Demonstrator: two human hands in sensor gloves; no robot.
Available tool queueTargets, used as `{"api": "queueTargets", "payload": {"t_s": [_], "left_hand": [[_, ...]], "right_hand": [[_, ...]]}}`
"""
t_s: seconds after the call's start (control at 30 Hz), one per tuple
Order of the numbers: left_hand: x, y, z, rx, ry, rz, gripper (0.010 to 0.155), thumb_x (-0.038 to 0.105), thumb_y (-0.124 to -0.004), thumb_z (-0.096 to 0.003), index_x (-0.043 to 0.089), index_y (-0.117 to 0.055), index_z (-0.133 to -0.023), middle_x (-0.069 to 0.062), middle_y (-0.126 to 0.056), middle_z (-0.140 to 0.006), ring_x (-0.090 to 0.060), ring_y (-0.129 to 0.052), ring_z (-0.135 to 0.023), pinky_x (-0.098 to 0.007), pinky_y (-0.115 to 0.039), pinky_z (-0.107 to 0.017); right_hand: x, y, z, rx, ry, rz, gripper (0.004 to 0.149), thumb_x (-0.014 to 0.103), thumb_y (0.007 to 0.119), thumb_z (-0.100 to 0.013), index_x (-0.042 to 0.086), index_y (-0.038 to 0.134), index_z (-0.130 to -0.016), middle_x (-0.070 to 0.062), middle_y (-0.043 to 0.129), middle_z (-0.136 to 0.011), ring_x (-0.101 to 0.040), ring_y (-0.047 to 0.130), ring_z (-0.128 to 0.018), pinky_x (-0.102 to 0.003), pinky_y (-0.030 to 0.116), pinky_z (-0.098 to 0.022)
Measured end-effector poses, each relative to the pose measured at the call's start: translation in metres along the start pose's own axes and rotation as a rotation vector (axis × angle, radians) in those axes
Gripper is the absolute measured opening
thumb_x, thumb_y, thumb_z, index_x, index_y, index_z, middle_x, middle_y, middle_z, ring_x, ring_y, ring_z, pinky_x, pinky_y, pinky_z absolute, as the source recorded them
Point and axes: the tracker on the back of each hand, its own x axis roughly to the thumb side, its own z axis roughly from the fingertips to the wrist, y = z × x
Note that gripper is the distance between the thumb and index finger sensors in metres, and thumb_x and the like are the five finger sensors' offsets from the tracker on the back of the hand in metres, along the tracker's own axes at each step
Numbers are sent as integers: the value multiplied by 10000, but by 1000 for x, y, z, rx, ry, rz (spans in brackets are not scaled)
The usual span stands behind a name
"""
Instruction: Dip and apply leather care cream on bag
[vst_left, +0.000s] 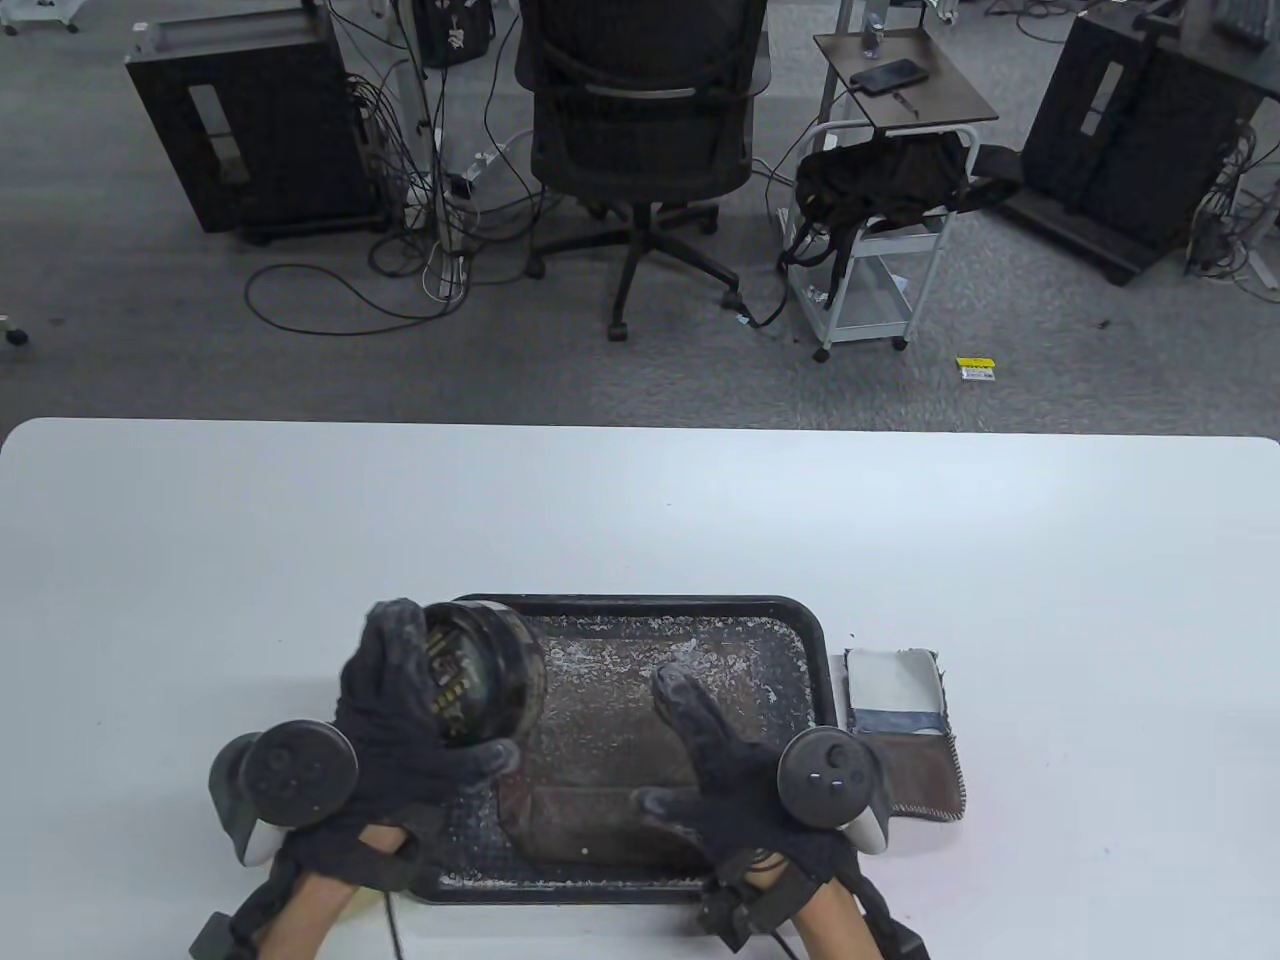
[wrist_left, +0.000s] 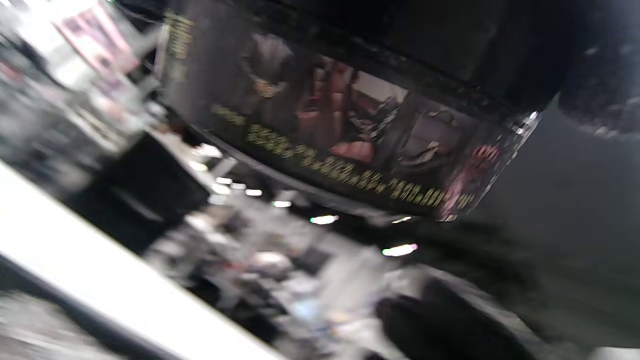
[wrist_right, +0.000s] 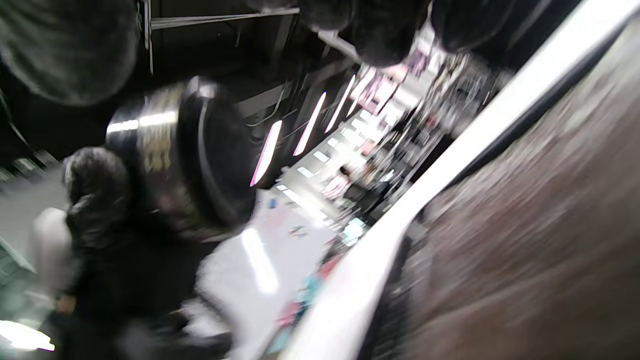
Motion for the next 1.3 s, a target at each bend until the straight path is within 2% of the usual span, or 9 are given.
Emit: {"api": "queueTargets", "payload": {"t_s": [0.17, 0.5, 0.6, 0.7, 0.8, 1.07, 1.13, 1.23, 1.3], "left_hand": [[11, -59, 7, -197, 6, 259, 1229, 812, -860, -259, 203, -149, -1055, -171, -160, -1106, -492, -376, -999, -570, -578, -703], [-2, -81, 7, -293, 77, 366, 1222, 834, -837, -266, 219, -131, -1052, -152, -136, -1107, -466, -389, -1021, -538, -639, -688], [-8, -82, 6, -341, 107, 389, 1221, 826, -836, -267, 225, -118, -1051, -151, -133, -1107, -468, -366, -1029, -579, -595, -701], [-10, -82, 9, -308, 43, 368, 1173, 761, -852, -295, 419, 57, -954, -19, 24, -1100, -425, -192, -1070, -657, -440, -737], [-8, -81, 9, -379, -41, 283, 1128, 746, -862, -294, 464, -11, -979, 45, -9, -1124, -421, -161, -1080, -684, -458, -725], [-12, -73, 7, -320, -26, 280, 1055, 832, -800, -279, 459, -175, -1043, -9, -194, -1157, -473, -400, -1055, -633, -687, -620], [-24, -78, 10, -322, 94, 391, 1056, 896, -705, -289, 417, -160, -1055, -46, -230, -1149, -477, -483, -1027, -581, -768, -579], [-34, -89, 18, -377, 324, 718, 1062, 865, -731, -308, 378, -160, -1059, -70, -208, -1142, -499, -434, -1017, -619, -722, -570], [-36, -93, 20, -395, 357, 818, 1061, 851, -738, -328, 364, -142, -1058, -75, -179, -1140, -496, -387, -1024, -637, -685, -587]], "right_hand": [[-9, 38, -5, 86, 4, -452, 1120, 690, 770, -371, 214, 18, -1053, -176, 98, -1116, -526, 394, -1020, -721, 502, -673], [-24, 39, -1, 64, 46, -651, 1148, 778, 718, -394, 255, -59, -1058, -205, -15, -1098, -583, 231, -989, -719, 482, -683], [-28, 36, 0, 17, 102, -583, 1153, 772, 745, -396, 228, -13, -1074, -225, 59, -1103, -586, 346, -984, -659, 590, -668], [-28, 33, -1, -4, 159, -488, 1159, 773, 761, -380, 212, 29, -1083, -244, 113, -1101, -603, 403, -964, -652, 628, -637], [-26, 35, 0, 43, 197, -439, 1164, 788, 757, -370, 200, 58, -1092, -256, 144, -1096, -612, 443, -944, -643, 664, -609], [-18, 37, 2, 7, 177, -426, 1167, 762, 787, -361, 184, 99, -1105, -279, 149, -1087, -633, 448, -935, -664, 672, -595], [-9, 35, 1, -31, 125, -305, 1161, 706, 840, -346, 220, 114, -1109, -251, 117, -1098, -632, 395, -951, -696, 605, -613], [1, 31, 0, -71, 45, -24, 1158, 719, 838, -323, 222, 149, -1110, -242, 167, -1106, -619, 429, -958, -684, 635, -611], [3, 30, 1, -86, 34, 19, 1158, 725, 836, -324, 216, 156, -1111, -242, 184, -1108, -616, 444, -957, -680, 645, -608]]}}
